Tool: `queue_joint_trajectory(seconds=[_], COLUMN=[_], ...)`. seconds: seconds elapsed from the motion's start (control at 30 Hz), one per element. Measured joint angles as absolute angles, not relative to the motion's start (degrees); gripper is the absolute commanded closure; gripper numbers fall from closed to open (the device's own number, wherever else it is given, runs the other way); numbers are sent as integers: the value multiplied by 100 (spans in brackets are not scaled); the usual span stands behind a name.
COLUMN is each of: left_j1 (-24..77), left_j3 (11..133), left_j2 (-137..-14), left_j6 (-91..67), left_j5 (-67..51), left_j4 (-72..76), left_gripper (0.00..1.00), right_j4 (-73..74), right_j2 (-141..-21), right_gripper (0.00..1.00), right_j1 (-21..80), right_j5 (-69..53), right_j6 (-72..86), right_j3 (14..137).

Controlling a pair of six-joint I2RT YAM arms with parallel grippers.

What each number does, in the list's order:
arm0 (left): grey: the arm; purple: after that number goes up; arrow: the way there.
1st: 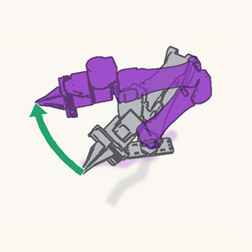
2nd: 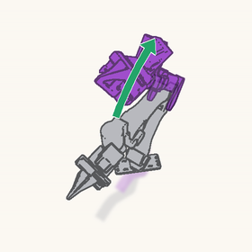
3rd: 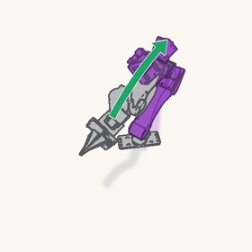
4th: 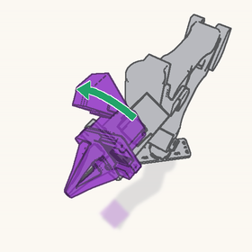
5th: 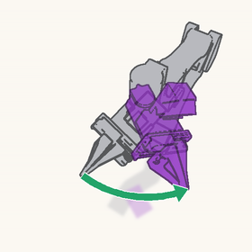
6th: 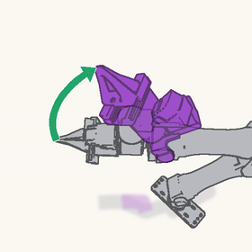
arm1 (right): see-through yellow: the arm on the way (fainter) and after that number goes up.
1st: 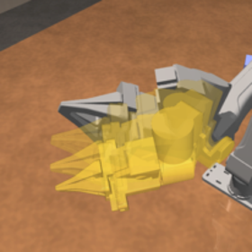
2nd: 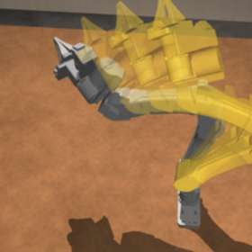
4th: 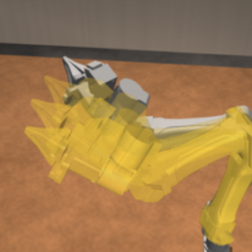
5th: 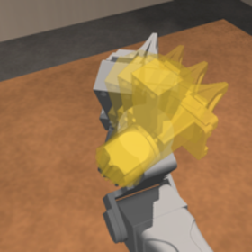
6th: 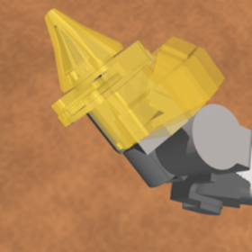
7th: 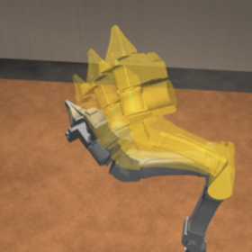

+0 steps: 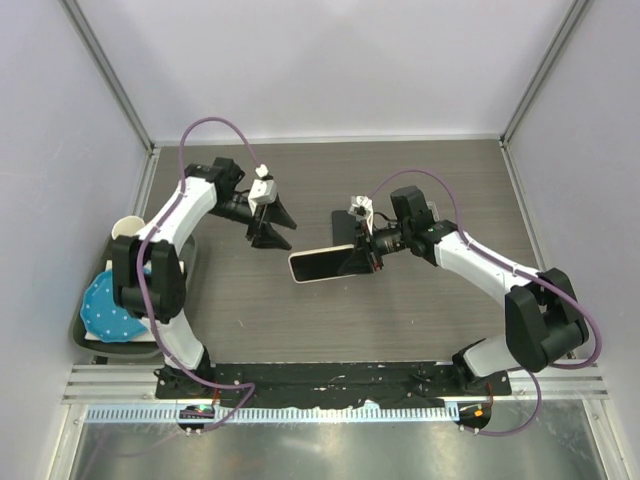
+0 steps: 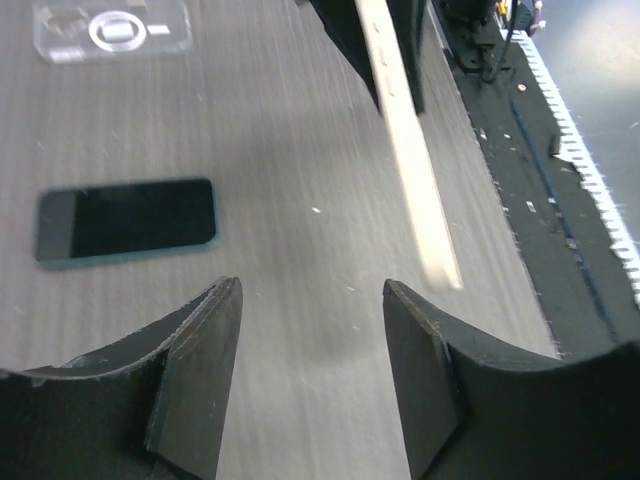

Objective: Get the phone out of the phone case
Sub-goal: Adjust the phone, then remove the phone case from the phone.

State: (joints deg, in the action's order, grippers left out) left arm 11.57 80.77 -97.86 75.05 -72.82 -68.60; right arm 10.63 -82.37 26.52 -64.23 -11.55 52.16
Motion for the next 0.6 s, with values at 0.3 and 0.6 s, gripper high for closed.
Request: queue_joint_trajectory(seconds=[0.3,0.6], left_j1=[1164,1258], left_j3=[8493,8361], left_j2=[-10291,-10230], left_j6=[9011,9198], left_j5=[-7924,-8099], left_j4=[-7496,-7616], left_gripper=[36,41], right_j4=[1046,987], right_j2=[-8211,-8130], right_gripper=[99,99], right_j1=[2565,2268], right_j5=[-6420,-6191], right_j6=[-1212,-1282], right_j3=[5194,5129])
